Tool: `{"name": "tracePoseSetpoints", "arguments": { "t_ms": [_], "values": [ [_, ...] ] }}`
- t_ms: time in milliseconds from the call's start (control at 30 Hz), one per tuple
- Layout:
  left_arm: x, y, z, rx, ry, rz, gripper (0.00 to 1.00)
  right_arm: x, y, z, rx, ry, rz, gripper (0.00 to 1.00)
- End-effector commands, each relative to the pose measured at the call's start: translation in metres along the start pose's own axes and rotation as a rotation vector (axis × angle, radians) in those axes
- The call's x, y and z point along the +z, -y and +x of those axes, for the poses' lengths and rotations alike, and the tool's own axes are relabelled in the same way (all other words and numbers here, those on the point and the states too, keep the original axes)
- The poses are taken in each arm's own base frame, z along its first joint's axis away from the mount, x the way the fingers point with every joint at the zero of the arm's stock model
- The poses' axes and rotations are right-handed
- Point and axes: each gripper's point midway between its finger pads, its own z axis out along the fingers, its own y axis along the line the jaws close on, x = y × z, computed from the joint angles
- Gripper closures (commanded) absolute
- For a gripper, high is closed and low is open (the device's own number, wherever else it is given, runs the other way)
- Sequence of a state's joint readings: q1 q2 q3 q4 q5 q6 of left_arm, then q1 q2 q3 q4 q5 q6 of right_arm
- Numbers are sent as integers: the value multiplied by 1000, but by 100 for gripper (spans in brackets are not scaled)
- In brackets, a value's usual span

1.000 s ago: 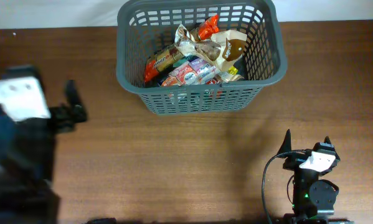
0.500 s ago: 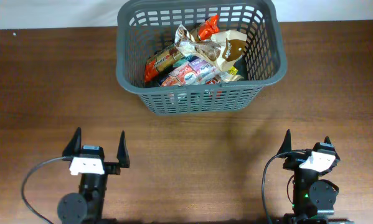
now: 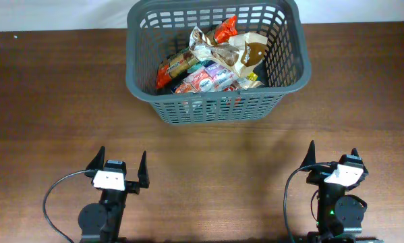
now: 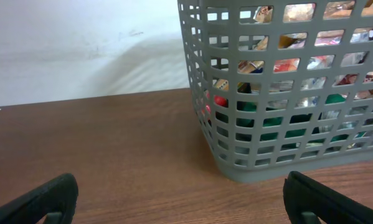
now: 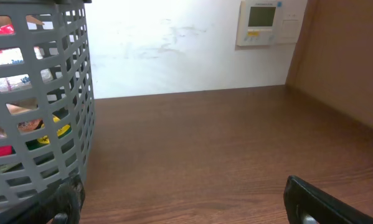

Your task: Pack container

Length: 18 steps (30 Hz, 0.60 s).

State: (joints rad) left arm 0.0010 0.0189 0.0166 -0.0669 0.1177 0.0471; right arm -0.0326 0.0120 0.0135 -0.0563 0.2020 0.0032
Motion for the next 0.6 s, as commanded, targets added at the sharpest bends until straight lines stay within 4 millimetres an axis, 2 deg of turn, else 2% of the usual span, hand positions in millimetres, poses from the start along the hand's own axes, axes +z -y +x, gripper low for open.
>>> {"name": "tracePoseSetpoints", "arguments": {
  "t_ms": [0,567],
  "values": [
    [0,-2,1,-5,4,-16,1,0,1,3,4,-3,11,1],
    [0,-8,2,-7,2,-40,1,0,1,3,4,-3,11,1]
  ]
}}
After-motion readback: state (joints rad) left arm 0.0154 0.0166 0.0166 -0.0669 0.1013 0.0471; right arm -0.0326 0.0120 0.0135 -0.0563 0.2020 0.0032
